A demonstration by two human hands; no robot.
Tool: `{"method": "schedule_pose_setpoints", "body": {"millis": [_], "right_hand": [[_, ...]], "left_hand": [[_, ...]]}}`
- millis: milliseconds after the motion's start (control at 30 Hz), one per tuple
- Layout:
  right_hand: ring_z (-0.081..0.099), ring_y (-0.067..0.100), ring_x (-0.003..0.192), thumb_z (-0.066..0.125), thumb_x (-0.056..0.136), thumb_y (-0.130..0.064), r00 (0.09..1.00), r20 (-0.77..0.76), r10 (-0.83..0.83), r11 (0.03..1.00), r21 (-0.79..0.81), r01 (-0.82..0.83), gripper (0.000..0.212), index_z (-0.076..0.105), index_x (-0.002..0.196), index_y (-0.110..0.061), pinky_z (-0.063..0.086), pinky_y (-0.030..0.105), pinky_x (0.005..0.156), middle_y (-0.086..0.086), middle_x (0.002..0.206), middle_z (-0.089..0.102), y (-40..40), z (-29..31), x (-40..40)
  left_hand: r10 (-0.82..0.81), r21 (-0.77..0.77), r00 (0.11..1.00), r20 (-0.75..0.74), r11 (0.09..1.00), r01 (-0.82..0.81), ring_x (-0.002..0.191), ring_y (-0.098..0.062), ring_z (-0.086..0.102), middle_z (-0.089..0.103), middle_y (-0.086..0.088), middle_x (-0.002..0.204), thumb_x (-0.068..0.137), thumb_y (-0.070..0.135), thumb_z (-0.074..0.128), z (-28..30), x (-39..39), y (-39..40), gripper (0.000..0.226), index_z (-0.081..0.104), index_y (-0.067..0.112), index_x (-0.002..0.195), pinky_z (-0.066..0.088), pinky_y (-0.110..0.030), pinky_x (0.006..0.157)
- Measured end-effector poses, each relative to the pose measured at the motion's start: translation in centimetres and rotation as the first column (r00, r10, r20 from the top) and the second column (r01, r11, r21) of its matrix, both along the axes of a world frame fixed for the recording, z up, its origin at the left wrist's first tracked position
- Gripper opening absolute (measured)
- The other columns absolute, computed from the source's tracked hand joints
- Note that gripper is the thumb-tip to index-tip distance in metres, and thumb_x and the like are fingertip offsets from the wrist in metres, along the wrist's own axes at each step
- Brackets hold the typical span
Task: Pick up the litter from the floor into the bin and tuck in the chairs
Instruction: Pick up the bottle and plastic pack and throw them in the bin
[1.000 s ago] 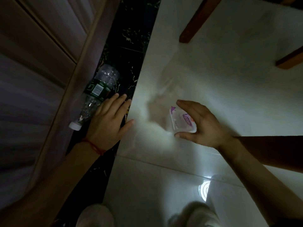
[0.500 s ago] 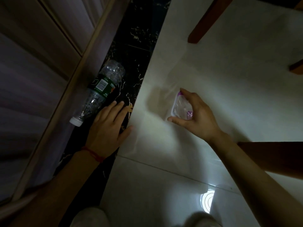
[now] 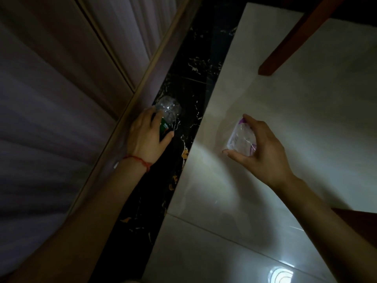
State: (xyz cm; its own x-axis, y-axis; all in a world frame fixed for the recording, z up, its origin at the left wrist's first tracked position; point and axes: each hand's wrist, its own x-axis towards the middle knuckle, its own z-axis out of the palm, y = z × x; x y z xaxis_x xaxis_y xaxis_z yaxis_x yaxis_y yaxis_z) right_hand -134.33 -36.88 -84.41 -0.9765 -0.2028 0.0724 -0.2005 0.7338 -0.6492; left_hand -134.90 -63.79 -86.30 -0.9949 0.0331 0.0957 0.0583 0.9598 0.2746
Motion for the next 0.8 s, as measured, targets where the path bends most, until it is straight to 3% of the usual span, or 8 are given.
{"method": "schedule_pose_setpoints", "body": {"millis": [167, 300, 633, 800], "right_hand": [[0.051, 0.019, 0.108, 0.054, 0.061, -0.071, 1.000, 0.022, -0.012, 1.000, 0.013, 0.012, 0.092, 0.034, 0.137, -0.023, 0.041, 0.029, 0.083, 0.003, 0.127, 0.051, 0.6, -0.5, 0.3], [0.052, 0.021, 0.108, 0.054, 0.061, -0.072, 1.000, 0.022, -0.022, 0.999, 0.028, 0.021, 0.092, 0.034, 0.136, -0.023, 0.041, 0.030, 0.083, 0.004, 0.126, 0.051, 1.1, -0.7, 0.4], [0.052, 0.020, 0.108, 0.068, 0.063, -0.058, 0.994, 0.026, -0.107, 0.994, 0.001, 0.107, 0.084, 0.037, 0.134, -0.024, 0.040, 0.029, 0.083, 0.003, 0.126, 0.052, 2.2, -1.4, 0.8], [0.042, 0.004, 0.102, 0.070, 0.063, -0.056, 0.986, 0.044, -0.158, 0.987, -0.030, 0.159, 0.083, 0.035, 0.133, -0.028, 0.039, 0.028, 0.081, -0.004, 0.125, 0.051, 2.7, -1.4, 0.7]], "left_hand": [[0.039, 0.046, 0.999, 0.025, 0.998, -0.040, 0.123, -0.043, 0.036, 0.038, -0.029, 0.137, 0.083, 0.020, 0.066, -1.4, -0.4, -0.4, 0.062, 0.038, -0.001, 0.135, 0.034, -0.048, 0.098], [-0.025, 0.098, 0.999, 0.029, 0.995, 0.022, 0.120, -0.043, 0.039, 0.039, -0.027, 0.138, 0.083, 0.019, 0.066, -1.6, 0.4, 1.3, 0.064, 0.036, 0.004, 0.138, 0.038, -0.048, 0.095], [-0.061, 0.224, 0.997, -0.054, 0.972, 0.071, 0.104, -0.045, 0.052, 0.054, -0.026, 0.124, 0.075, 0.015, 0.076, -1.8, 2.0, 5.5, 0.058, 0.052, 0.000, 0.125, 0.047, -0.050, 0.084], [-0.035, 0.243, 0.994, -0.101, 0.968, 0.059, 0.099, -0.045, 0.056, 0.057, -0.026, 0.120, 0.071, 0.013, 0.079, -1.4, 2.5, 6.2, 0.057, 0.056, -0.001, 0.121, 0.049, -0.048, 0.081]]}}
